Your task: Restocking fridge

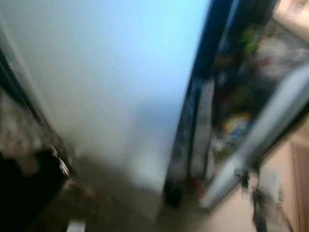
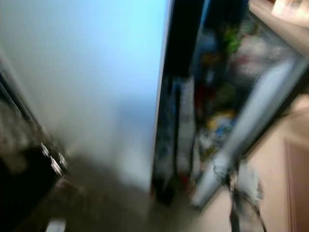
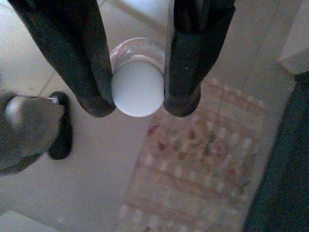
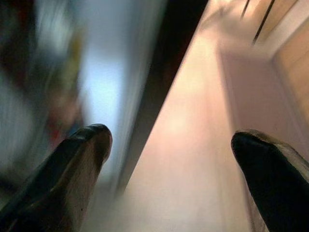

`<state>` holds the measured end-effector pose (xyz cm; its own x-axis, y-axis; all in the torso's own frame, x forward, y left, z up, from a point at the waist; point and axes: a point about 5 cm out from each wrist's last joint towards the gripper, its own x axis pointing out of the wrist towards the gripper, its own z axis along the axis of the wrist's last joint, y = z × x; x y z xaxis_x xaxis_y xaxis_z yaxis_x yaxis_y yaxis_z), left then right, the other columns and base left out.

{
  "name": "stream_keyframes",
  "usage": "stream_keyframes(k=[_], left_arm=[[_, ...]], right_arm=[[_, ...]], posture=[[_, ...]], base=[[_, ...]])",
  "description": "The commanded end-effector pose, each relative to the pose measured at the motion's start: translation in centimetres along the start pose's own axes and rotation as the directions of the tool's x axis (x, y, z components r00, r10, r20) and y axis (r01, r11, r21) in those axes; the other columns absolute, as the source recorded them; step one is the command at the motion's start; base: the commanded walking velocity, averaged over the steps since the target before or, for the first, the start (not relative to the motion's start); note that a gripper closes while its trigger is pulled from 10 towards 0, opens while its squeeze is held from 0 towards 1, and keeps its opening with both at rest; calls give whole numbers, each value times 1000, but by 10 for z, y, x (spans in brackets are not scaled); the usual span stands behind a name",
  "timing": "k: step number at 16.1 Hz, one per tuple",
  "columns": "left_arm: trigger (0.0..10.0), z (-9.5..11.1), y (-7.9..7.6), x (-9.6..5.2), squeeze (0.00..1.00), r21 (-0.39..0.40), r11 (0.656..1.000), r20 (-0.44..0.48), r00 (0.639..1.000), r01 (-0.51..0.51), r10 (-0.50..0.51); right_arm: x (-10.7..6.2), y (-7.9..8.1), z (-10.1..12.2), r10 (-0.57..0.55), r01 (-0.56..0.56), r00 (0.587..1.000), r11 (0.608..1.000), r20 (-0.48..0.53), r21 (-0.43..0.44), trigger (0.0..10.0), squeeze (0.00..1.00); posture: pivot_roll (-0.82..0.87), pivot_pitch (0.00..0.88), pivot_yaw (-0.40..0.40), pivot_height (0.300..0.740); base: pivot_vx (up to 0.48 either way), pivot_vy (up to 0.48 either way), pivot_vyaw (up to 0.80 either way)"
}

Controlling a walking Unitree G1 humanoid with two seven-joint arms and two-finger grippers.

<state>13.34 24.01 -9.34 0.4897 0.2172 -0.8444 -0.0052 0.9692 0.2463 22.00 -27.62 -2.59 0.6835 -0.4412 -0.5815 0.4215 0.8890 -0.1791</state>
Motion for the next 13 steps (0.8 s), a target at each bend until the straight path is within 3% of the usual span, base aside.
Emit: stream_keyframes(k=[1,3,5,7,10,13], left_arm=[[10000,7,4,1,0,1,1000,16,1000,-2,2],[10000,7,4,1,0,-9,1000,19,1000,5,-4],[10000,7,4,1,0,-6,1000,21,1000,12,-12],[10000,7,5,1,0,-8,1000,21,1000,13,-13],[10000,7,5,1,0,4,1000,11,1000,16,-16],[10000,7,6,1,0,29,999,7,1000,20,-20]], right_arm=[[0,8,-15,58,-59,996,998,-62,-19,10000,0],[-6,13,-40,103,-116,984,990,-149,-85,10000,0],[-13,19,-63,160,-190,954,977,-255,-97,10000,0],[-23,28,-83,228,-289,917,946,-326,-149,10000,0],[-36,32,-107,228,-263,883,964,-409,-29,10000,0],[-45,40,-120,265,-300,849,954,-457,-5,10000,0]], posture=[[77,0,-44,740],[78,0,-41,740],[75,0,-37,740],[82,0,-37,740],[87,0,-33,740],[88,0,-32,740]], base=[[0,0,0],[0,0,0],[0,0,0],[0,0,0],[0,0,0],[0,0,0]])
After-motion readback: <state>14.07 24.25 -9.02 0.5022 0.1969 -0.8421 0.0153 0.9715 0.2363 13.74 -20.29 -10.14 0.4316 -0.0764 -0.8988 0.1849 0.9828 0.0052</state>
